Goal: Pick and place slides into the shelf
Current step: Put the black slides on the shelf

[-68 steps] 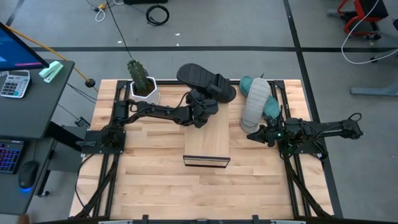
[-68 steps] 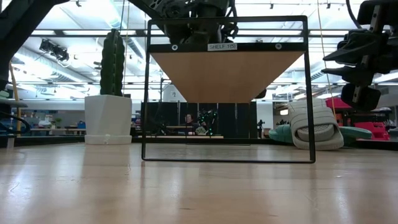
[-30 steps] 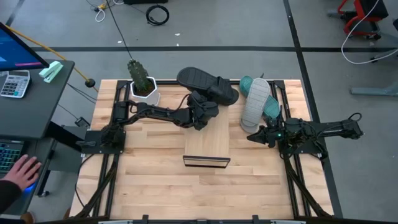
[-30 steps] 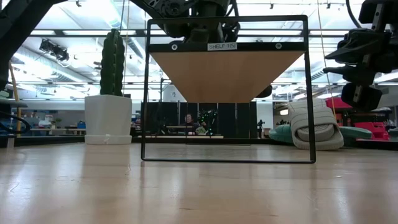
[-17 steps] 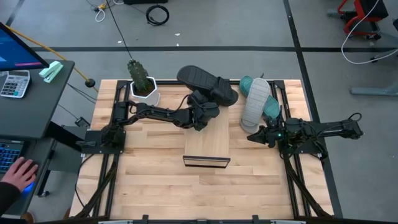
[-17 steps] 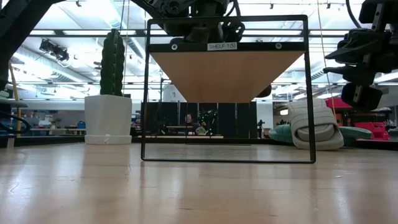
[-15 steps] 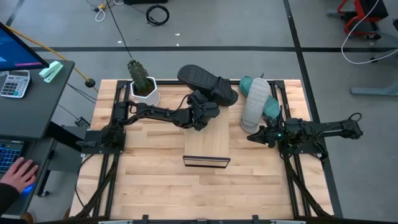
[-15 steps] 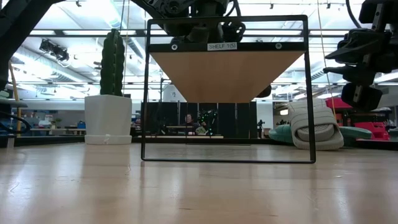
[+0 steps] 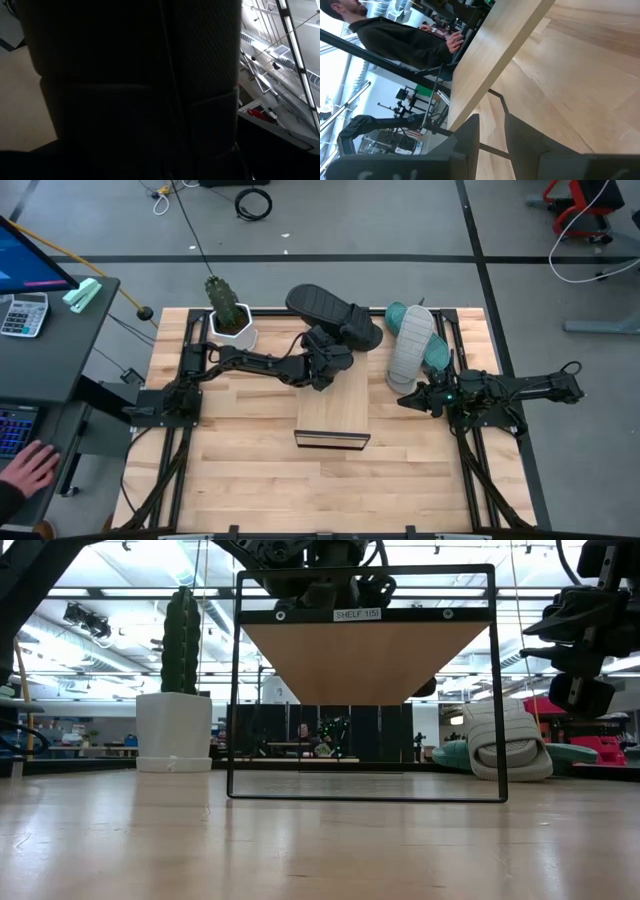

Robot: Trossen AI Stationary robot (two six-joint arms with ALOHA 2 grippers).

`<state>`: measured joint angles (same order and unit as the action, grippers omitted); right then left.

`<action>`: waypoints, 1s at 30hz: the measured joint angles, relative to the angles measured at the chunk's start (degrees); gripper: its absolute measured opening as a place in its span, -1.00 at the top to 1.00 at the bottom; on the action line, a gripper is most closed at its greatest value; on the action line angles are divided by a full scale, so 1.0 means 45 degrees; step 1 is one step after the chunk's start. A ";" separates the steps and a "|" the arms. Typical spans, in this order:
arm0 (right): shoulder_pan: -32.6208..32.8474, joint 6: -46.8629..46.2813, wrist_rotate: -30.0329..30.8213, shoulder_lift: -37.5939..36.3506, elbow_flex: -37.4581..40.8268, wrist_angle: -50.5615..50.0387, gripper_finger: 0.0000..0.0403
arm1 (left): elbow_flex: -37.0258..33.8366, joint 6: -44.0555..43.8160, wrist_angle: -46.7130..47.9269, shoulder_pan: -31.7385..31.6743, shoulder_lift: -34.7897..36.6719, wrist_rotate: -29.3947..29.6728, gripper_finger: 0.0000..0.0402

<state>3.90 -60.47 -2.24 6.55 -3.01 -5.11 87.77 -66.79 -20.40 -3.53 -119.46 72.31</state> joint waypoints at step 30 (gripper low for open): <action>-0.0005 0.0005 0.0000 0.0005 0.0000 -0.0003 0.51 | 0.0000 -0.2156 0.0012 -0.0049 0.0000 -0.1344 -0.95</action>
<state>3.88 -60.45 -2.24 6.57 -3.01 -5.13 87.77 -76.49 -20.35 -3.75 -119.46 66.27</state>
